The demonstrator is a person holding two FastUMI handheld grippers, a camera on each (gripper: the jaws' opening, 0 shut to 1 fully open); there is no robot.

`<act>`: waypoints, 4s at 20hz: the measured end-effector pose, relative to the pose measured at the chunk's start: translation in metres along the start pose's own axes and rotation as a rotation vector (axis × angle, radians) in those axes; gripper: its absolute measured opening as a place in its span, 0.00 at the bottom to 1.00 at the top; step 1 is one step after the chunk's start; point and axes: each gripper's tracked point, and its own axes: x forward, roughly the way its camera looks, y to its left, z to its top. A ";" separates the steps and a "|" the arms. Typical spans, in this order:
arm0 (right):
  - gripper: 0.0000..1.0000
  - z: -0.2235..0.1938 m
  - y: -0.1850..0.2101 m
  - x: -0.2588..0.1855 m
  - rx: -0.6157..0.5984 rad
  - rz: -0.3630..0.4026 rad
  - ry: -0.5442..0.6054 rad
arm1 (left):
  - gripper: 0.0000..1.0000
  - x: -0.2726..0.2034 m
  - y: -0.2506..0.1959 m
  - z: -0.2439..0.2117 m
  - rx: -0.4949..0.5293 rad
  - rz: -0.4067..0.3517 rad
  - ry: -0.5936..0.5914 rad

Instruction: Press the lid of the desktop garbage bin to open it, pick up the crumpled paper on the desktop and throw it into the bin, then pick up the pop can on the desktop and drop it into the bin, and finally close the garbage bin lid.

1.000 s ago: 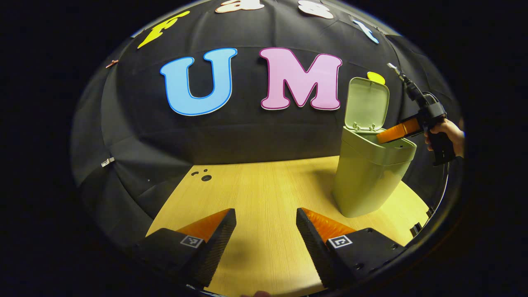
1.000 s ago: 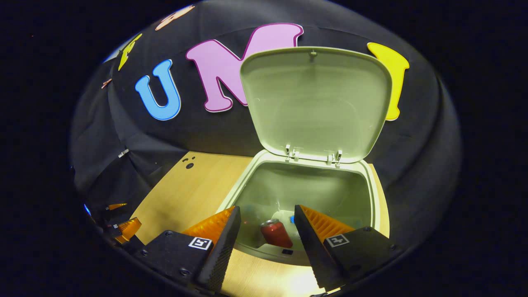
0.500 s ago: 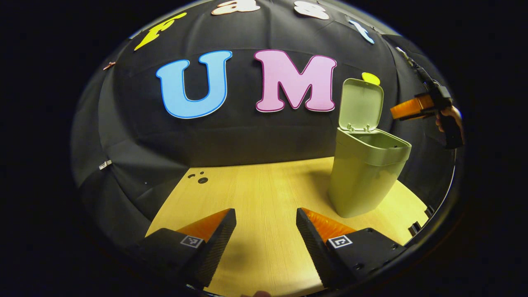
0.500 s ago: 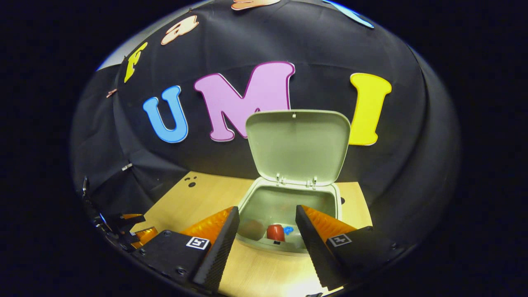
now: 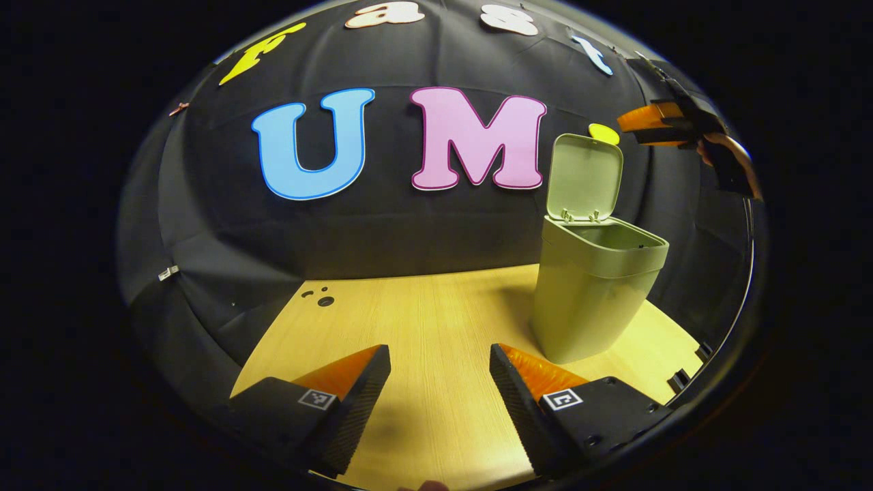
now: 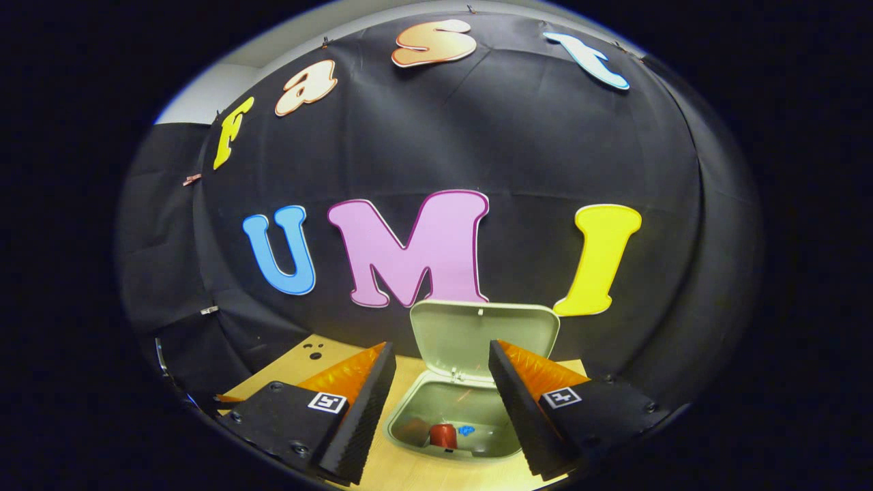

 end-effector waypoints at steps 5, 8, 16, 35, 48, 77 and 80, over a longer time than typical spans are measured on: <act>0.88 0.040 -0.004 0.025 -0.030 -0.019 -0.083 | 0.94 -0.004 0.003 -0.004 -0.010 0.012 0.004; 0.88 0.047 -0.011 0.045 -0.059 -0.044 -0.097 | 0.94 -0.006 0.004 -0.007 -0.020 0.018 0.009; 0.86 0.041 -0.037 0.094 -0.034 -0.141 -0.099 | 0.94 -0.011 0.015 -0.015 -0.032 0.052 0.027; 0.86 -0.030 -0.022 0.066 0.013 -0.106 0.106 | 0.94 0.006 0.017 -0.011 0.004 0.016 0.035; 0.86 -0.123 -0.001 0.027 0.015 -0.050 0.353 | 0.94 0.016 0.007 -0.007 0.014 -0.030 0.028; 0.87 -0.171 0.007 0.017 -0.094 0.042 0.494 | 0.94 0.024 0.004 -0.002 0.012 -0.020 0.023; 0.86 -0.157 0.027 0.007 -0.116 0.052 0.385 | 0.94 0.023 -0.002 0.005 0.014 -0.027 0.006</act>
